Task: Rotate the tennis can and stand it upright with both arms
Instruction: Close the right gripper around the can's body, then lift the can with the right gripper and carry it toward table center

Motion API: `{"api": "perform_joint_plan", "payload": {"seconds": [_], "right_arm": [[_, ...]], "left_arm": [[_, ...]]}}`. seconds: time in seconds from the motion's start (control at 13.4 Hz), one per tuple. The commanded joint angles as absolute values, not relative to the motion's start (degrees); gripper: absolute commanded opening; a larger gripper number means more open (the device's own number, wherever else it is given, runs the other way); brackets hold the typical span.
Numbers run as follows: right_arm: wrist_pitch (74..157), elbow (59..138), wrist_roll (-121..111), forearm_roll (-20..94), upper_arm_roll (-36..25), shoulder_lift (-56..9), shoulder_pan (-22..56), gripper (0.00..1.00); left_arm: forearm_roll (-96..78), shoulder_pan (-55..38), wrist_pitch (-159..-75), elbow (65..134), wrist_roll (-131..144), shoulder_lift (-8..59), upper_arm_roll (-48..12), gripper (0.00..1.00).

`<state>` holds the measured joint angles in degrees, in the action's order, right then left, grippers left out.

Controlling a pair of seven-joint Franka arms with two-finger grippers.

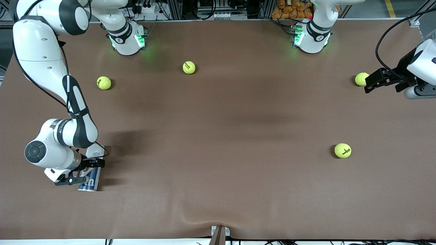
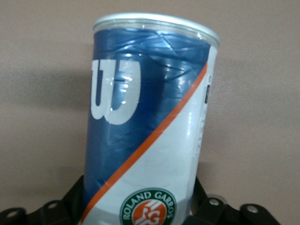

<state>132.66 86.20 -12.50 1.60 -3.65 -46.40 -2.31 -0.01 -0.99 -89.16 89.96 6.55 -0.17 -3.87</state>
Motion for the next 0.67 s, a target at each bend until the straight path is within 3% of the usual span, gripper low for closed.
{"api": "perform_joint_plan", "payload": {"seconds": [0.0, 0.6], "right_arm": [[132.19, 84.20, -13.45, 2.46, -2.73, -46.67, -2.99, 0.67], [131.49, 83.32, -27.48, 1.58, 3.87, -37.63, 3.41, 0.70]], "left_arm": [[-0.97, -1.05, -89.21, 88.86, 6.06, 0.44, -3.87, 1.00], [-1.05, -0.79, -89.21, 88.95, 6.06, 0.35, -3.87, 1.00]]}}
